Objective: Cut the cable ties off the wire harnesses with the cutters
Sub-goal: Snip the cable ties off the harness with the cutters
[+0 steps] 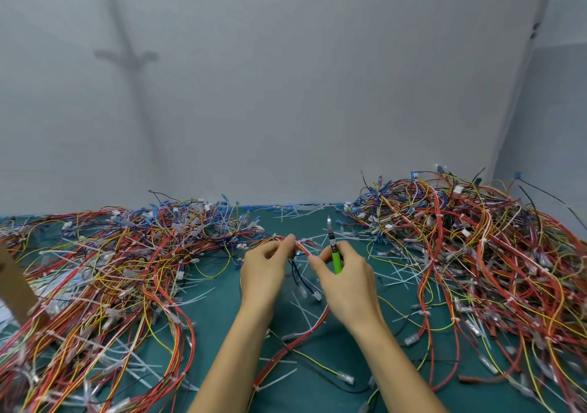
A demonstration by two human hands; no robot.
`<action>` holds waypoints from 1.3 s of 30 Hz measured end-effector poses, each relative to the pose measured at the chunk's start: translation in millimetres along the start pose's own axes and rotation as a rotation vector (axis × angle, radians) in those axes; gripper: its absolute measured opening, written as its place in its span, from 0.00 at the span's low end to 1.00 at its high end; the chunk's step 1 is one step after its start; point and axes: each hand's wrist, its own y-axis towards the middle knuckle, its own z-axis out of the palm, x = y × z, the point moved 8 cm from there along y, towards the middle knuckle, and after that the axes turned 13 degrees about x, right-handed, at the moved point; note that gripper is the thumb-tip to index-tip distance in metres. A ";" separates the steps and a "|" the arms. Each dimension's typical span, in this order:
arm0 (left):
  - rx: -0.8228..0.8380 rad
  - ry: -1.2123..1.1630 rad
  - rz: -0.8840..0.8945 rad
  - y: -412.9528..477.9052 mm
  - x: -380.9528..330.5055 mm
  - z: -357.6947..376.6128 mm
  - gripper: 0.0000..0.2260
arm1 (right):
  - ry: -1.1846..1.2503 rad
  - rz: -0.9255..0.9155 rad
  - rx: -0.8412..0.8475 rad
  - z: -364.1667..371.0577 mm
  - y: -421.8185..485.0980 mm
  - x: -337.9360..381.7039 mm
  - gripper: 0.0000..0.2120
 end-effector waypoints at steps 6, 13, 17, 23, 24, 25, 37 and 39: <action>0.090 -0.287 -0.155 -0.3 13.7 14.4 0.07 | -0.010 -0.040 0.121 12.2 0.9 0.9 0.13; 0.091 -0.178 0.082 1.2 -5.1 14.3 0.08 | -0.169 -0.007 0.154 9.6 2.6 2.1 0.18; 0.061 -0.150 0.151 0.6 -9.5 13.4 0.07 | -0.213 0.041 0.256 14.0 3.8 -5.7 0.16; 0.067 -0.134 0.139 1.9 -6.5 14.0 0.07 | -0.230 0.092 0.304 13.7 4.8 -8.0 0.15; 0.080 -0.132 0.135 1.8 -5.6 15.4 0.08 | -0.219 0.107 0.313 13.2 5.3 -8.9 0.15; 0.093 -0.129 0.134 1.6 -5.1 16.6 0.08 | -0.201 0.121 0.320 12.3 5.3 -9.5 0.15; 0.142 -0.126 0.116 3.0 -3.0 21.4 0.05 | 0.040 0.247 0.399 14.7 2.8 -25.7 0.21; 0.136 -0.123 0.102 4.0 -0.9 19.7 0.05 | 0.043 0.239 0.397 14.5 2.7 -24.5 0.21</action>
